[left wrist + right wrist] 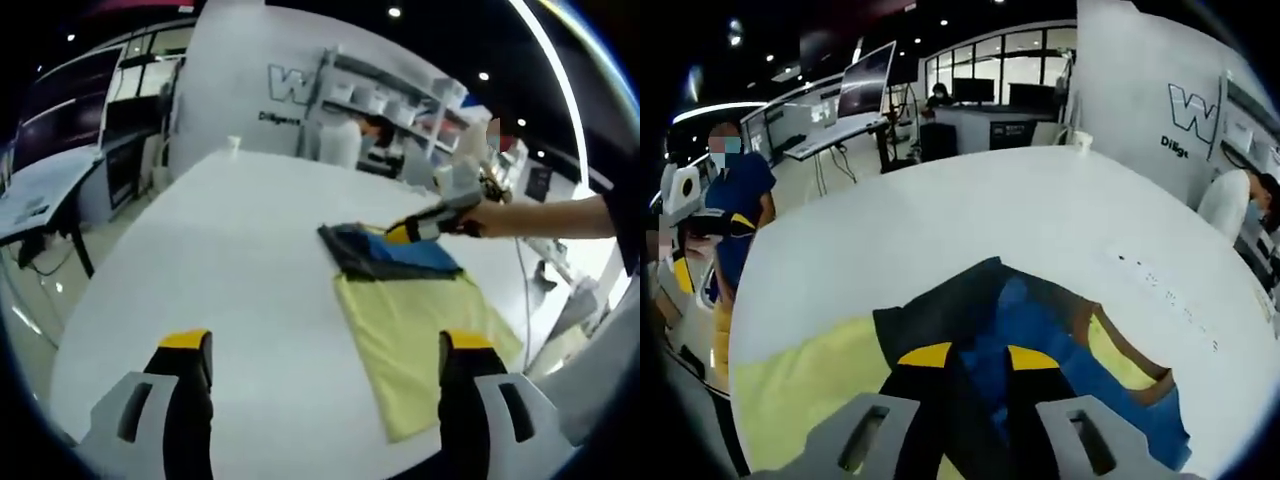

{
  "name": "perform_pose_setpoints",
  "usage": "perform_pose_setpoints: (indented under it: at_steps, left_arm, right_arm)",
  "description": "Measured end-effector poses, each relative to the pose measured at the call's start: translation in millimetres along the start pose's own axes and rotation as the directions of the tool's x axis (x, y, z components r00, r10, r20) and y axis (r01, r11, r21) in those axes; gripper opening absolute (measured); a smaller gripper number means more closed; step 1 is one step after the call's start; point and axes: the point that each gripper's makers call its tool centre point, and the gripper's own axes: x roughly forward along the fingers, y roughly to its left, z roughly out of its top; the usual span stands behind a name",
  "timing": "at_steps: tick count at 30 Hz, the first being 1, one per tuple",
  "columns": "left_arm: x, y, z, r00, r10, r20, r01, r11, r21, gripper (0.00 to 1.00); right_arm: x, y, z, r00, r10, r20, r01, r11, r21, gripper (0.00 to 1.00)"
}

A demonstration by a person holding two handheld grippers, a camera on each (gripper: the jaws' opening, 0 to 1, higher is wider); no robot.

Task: Fold the garment on the visible template until the final outline fits inside the template.

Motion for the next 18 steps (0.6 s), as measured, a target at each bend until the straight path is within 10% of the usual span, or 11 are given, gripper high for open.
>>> perform_pose_setpoints:
  at_steps: [12, 18]
  left_arm:
    - [-1, 7.8, -1.6, 1.0, 0.018, 0.01, -0.018, 0.999, -0.04, 0.89]
    - [1, 3.8, -6.1, 1.0, 0.006, -0.015, -0.006, 1.0, -0.031, 0.86]
  right_arm:
    - [9, 10, -16.7, 0.997, 0.054, -0.053, -0.054, 0.998, -0.008, 0.17]
    - [4, 9, -23.2, 0.997, 0.051, -0.051, -0.05, 0.999, 0.008, 0.35]
